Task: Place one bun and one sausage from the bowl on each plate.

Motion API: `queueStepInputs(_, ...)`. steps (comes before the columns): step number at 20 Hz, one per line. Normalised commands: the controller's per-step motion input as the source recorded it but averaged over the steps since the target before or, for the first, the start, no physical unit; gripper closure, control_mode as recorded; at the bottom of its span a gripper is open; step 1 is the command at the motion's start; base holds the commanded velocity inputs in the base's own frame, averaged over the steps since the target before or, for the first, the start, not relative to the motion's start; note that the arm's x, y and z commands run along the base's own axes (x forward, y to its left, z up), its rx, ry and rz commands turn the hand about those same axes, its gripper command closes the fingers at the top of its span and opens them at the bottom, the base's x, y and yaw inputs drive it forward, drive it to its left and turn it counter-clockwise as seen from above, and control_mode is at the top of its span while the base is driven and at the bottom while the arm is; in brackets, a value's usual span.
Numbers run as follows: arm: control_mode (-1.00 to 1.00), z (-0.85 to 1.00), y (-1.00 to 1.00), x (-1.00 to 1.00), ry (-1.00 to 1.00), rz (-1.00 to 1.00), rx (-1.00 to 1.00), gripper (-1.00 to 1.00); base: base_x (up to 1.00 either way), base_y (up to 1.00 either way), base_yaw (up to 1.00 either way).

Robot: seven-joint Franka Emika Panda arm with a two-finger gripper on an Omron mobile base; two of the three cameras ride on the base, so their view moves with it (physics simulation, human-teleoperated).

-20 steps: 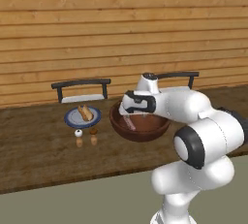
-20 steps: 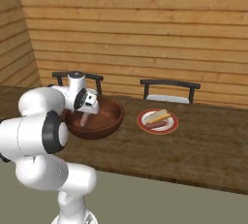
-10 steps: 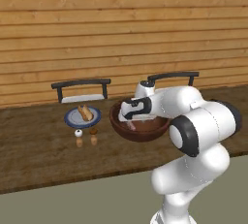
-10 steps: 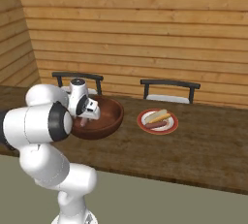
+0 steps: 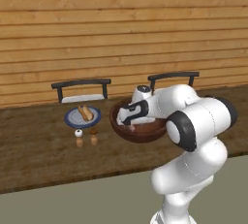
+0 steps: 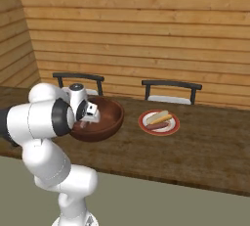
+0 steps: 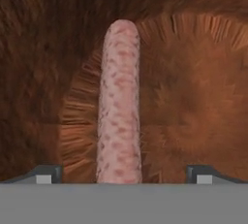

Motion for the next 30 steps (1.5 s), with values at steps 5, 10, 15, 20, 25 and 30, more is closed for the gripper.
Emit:
queueStepInputs(5, -1.0, -0.25, -0.22, 0.01, -0.01, 0.0, -0.05, -1.0, 0.0, 0.0, 0.0)
queueStepInputs(10, -1.0, -0.5, -0.03, -0.01, -0.01, 0.0, -0.01, 1.0, 0.0, 0.0, 0.0)
queueStepInputs(15, -1.0, -0.88, -0.57, -0.17, -0.1, 0.0, 0.02, 1.0, 0.0, 0.0, 0.0)
queueStepInputs(20, -1.0, -0.83, -0.86, -0.34, -0.24, -0.04, 0.1, 1.0, 0.0, 0.0, 0.0)
queueStepInputs(25, -1.0, -0.83, -0.46, -0.3, -0.17, -0.05, 0.0, 1.0, 0.0, 0.0, 0.0)
queueStepInputs(30, -1.0, -0.6, 0.2, 0.0, 0.05, -0.08, -0.03, 1.0, 0.0, 0.0, 0.0)
